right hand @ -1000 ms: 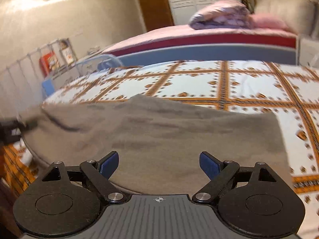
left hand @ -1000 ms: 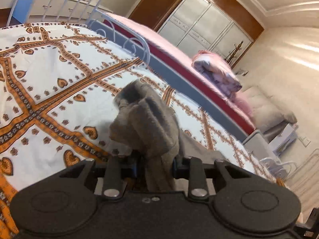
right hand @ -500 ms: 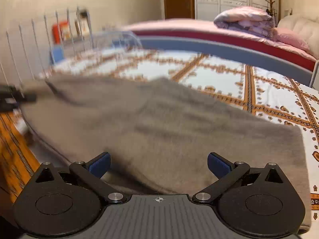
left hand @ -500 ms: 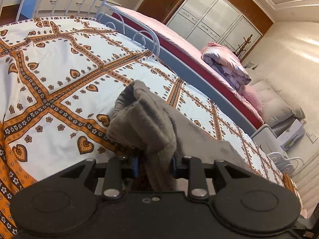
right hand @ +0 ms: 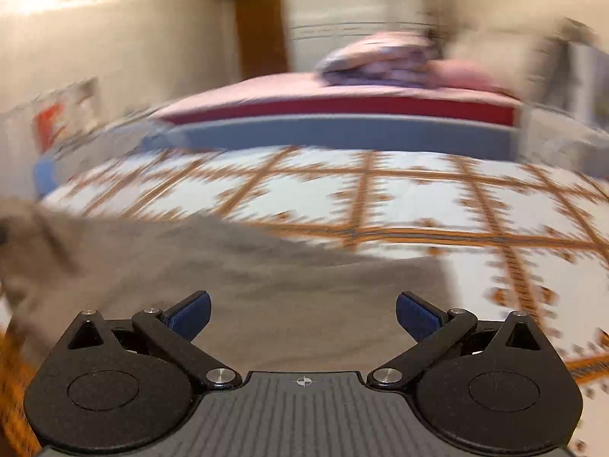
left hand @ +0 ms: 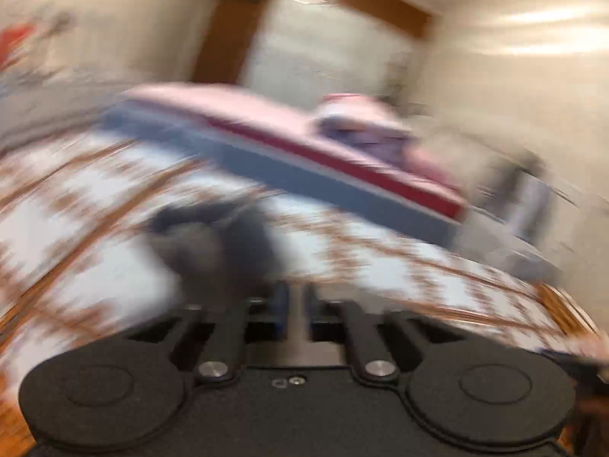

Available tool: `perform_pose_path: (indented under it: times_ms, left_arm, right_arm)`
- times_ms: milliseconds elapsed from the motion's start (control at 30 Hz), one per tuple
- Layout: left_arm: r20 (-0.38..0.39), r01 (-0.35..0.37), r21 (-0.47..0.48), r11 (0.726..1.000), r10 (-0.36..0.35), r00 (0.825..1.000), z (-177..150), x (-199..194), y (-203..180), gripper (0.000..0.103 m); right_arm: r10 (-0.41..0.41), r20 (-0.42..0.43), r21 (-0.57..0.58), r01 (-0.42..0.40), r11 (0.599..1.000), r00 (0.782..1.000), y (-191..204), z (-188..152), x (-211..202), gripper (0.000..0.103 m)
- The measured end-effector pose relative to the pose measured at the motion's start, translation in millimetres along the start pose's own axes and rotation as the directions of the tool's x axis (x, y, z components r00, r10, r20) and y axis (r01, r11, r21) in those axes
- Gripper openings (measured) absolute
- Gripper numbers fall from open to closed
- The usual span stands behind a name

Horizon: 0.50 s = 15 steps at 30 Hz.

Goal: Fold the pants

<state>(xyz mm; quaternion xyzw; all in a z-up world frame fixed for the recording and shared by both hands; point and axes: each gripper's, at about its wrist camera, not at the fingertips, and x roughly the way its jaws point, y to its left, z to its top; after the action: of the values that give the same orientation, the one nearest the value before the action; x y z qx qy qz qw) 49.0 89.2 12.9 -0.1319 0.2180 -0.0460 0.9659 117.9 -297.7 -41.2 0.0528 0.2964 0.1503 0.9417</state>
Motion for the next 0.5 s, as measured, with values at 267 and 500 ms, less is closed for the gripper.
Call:
perform_pose_path:
  times_ms: [267,500]
  left_arm:
    - [-0.128,0.121,0.178,0.977,-0.099,0.987,-36,80,-138,0.022]
    - [-0.139,-0.100,-0.099,0.990,0.086,0.986,-32,51,-23,0.029]
  right_arm:
    - [-0.082,-0.020,0.151,0.084,0.985,0.996,-91,-8,-36,0.103]
    - [-0.086,-0.026,0.191,0.089,0.978,0.996,-114,-11,-43,0.103]
